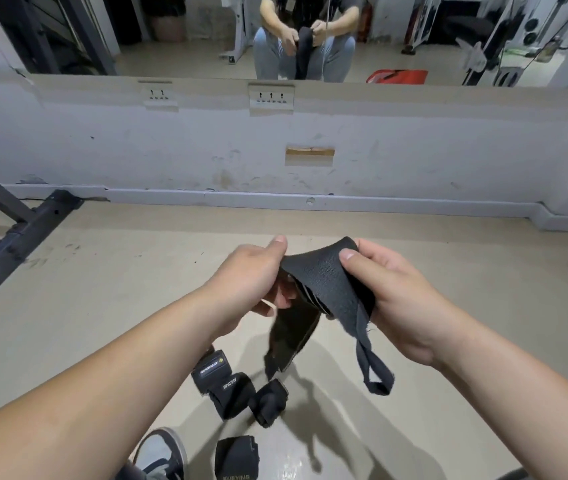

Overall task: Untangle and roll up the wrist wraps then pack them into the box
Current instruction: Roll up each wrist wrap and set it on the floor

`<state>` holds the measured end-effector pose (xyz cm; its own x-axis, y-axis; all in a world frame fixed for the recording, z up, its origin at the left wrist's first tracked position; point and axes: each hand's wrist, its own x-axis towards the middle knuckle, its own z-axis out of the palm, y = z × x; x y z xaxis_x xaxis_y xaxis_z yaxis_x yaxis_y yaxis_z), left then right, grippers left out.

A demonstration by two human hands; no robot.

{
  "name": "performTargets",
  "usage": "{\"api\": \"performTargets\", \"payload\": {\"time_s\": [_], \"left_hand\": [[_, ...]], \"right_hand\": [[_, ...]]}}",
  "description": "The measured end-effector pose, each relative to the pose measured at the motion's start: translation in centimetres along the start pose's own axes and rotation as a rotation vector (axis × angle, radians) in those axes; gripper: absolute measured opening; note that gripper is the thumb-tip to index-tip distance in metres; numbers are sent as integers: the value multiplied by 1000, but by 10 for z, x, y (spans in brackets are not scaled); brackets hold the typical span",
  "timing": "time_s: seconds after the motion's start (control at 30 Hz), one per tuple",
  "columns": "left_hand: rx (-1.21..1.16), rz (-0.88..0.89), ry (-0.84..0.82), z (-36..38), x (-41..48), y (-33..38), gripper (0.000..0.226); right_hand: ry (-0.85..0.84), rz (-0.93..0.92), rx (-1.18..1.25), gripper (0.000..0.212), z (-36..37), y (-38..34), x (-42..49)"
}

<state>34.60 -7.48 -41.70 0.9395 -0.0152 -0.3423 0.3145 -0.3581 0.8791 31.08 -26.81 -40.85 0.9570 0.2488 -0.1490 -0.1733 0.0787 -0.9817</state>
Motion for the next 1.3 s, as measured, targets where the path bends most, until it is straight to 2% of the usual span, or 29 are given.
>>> {"api": "performTargets", "payload": {"time_s": [0.07,0.1,0.2,0.3,0.37,0.43,0.47,0.57,0.63,0.77,0.9,1.03,1.2,1.3], "left_hand": [[311,268,208,-3,4,-8,28],[330,368,235,-3,4,-10,11],[270,630,90,5,-3,-14,40],[269,887,43,12,-15,-10,45],[282,925,54,13,-18,-6,47],[322,926,121,12,-16,-4,50],[326,912,147,13,-17,-3,50],[261,838,156,14,-19,1,44],[209,770,135,16,-21,1,41],[55,601,131,14,-22,6,49],[-109,476,83,13,-29,12,53],[-196,414,-6,14,-36,17,50],[-174,368,-133,14,-37,17,51],[-153,327,-136,14,-34,16,45]], "right_hand": [[5,10,60,37,-4,-4,-1],[11,15,85,40,-5,-5,-1],[18,29,117,35,-6,-6,-1],[17,63,157,31,-6,-6,-1],[21,93,232,32,-5,-8,-1],[25,100,237,29,-4,-8,-2],[47,82,164,29,-3,-7,-1],[247,-77,-145,26,-5,-4,2],[340,-181,-176,20,-8,-4,3],[268,-287,-258,22,-12,0,3],[69,-193,-182,50,-7,4,2],[56,-163,-202,46,-5,6,4],[71,-90,-176,46,-2,8,1],[99,-31,-50,47,-2,6,3]]}}
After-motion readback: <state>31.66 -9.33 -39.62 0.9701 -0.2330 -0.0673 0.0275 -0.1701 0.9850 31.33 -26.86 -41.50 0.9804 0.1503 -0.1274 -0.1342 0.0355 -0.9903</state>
